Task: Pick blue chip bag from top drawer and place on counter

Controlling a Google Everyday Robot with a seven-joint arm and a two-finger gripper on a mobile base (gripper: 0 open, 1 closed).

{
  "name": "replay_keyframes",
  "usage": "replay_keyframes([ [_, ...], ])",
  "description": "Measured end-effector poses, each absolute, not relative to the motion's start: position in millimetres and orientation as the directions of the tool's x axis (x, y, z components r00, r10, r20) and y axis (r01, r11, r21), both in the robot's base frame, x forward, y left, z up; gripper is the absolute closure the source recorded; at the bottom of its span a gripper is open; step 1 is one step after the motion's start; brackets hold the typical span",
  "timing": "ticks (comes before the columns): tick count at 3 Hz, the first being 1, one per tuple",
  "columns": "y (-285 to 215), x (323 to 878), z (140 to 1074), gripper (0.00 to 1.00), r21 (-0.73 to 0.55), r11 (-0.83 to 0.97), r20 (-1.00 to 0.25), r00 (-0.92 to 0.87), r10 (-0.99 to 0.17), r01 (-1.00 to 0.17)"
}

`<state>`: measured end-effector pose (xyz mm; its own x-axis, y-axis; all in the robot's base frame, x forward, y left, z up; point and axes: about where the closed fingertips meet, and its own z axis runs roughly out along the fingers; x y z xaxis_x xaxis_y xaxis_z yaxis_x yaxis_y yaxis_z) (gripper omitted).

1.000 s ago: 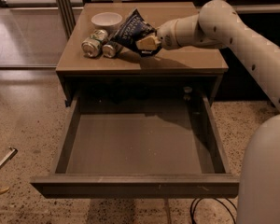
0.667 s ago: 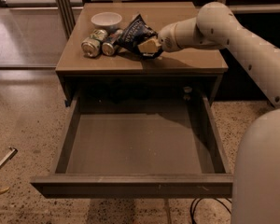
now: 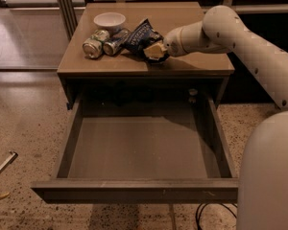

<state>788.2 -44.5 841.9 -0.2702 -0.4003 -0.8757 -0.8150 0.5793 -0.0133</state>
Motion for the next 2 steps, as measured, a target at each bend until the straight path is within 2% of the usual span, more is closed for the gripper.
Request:
replay_keyframes([
  [1, -44.5, 788.2, 841.9, 0.12, -0.013, 0.579, -0.876, -0.270, -0.400, -0.815],
  [2, -44.5, 788.2, 841.9, 0.00, -0.013, 0.579, -0.876, -0.270, -0.400, -0.815],
])
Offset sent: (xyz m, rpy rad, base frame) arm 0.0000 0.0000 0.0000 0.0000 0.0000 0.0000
